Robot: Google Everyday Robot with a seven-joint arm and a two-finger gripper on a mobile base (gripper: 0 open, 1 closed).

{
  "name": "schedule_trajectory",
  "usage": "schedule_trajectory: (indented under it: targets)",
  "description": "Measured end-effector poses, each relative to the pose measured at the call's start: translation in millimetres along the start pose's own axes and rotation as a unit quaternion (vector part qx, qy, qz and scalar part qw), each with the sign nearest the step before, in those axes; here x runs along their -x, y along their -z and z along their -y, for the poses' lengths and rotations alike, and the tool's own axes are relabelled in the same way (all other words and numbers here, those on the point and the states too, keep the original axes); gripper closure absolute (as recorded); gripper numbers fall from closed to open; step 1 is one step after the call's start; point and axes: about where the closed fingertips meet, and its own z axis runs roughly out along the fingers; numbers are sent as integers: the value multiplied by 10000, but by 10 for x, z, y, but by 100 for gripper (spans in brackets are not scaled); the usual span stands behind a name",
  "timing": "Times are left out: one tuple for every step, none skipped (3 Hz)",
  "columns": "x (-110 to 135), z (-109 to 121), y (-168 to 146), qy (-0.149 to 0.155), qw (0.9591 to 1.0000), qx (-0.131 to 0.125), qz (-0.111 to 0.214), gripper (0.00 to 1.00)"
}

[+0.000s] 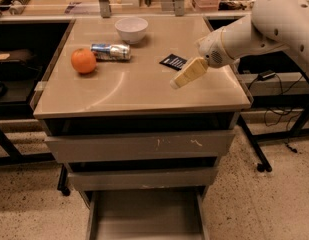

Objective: Place rxbar blueberry into bottom drawer

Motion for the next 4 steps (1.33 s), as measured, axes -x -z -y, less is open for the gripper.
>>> schedule_trajectory:
  targets:
    - [-84,167,-148,-118,9999,-45,9,0]
    - [-121,312,-267,-117,9999,-70,-14,0]
    - [-187,418,-377,-150,9999,-46,-66,0]
    - [-221,530,-481,-170,9998,-8,-96,0]
